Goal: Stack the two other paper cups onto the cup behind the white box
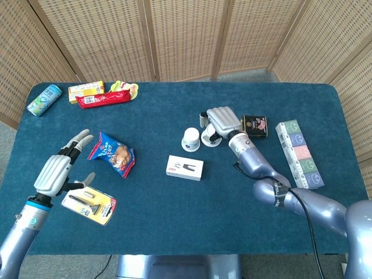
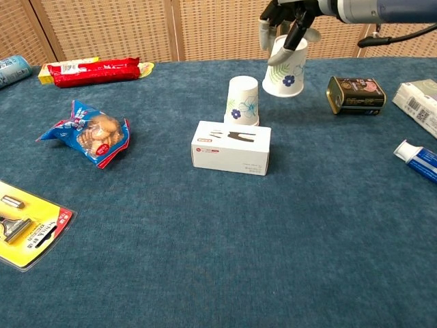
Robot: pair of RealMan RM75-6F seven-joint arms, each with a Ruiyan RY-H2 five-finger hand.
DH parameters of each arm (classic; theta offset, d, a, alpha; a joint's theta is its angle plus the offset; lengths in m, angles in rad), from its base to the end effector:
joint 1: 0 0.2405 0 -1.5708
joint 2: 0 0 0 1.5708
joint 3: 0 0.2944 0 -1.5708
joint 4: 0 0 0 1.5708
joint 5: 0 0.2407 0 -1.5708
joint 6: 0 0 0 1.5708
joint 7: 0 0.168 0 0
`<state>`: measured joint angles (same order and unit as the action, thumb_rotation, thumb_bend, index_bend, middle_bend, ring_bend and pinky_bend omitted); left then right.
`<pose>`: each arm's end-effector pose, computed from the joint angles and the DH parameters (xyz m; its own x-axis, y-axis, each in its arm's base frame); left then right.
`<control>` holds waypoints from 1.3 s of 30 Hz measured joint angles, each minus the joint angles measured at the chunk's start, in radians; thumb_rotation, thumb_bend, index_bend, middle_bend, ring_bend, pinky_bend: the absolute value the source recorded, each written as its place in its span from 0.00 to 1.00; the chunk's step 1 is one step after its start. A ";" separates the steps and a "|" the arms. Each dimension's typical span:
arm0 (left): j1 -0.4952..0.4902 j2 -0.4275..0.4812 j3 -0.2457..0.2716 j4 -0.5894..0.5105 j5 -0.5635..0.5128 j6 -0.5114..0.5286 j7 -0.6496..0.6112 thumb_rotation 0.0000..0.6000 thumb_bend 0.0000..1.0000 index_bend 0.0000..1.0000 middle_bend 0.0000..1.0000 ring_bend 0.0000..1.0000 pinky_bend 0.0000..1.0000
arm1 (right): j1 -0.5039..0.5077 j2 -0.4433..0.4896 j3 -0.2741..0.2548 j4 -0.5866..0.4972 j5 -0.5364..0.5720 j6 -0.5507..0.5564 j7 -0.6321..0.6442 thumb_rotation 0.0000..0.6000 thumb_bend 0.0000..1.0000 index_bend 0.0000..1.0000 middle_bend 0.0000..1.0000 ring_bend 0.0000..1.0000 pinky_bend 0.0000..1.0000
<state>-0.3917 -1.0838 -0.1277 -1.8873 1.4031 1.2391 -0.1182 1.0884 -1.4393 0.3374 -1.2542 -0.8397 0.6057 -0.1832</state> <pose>-0.2279 0.3020 0.1113 0.0782 0.1731 0.9818 0.9705 -0.2387 -0.0352 -0.0764 -0.5334 0.0077 0.3677 -0.2999 0.8803 -0.8997 -0.3543 0.2551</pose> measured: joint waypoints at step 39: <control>-0.015 -0.027 -0.005 0.038 -0.011 -0.022 -0.017 1.00 0.39 0.01 0.00 0.00 0.17 | 0.213 -0.072 -0.044 0.097 0.193 -0.046 -0.064 1.00 0.28 0.48 0.51 0.49 0.84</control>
<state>-0.4070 -1.1110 -0.1332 -1.8494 1.3922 1.2175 -0.1356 1.3015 -1.5116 0.2937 -1.1573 -0.6467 0.5597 -0.2468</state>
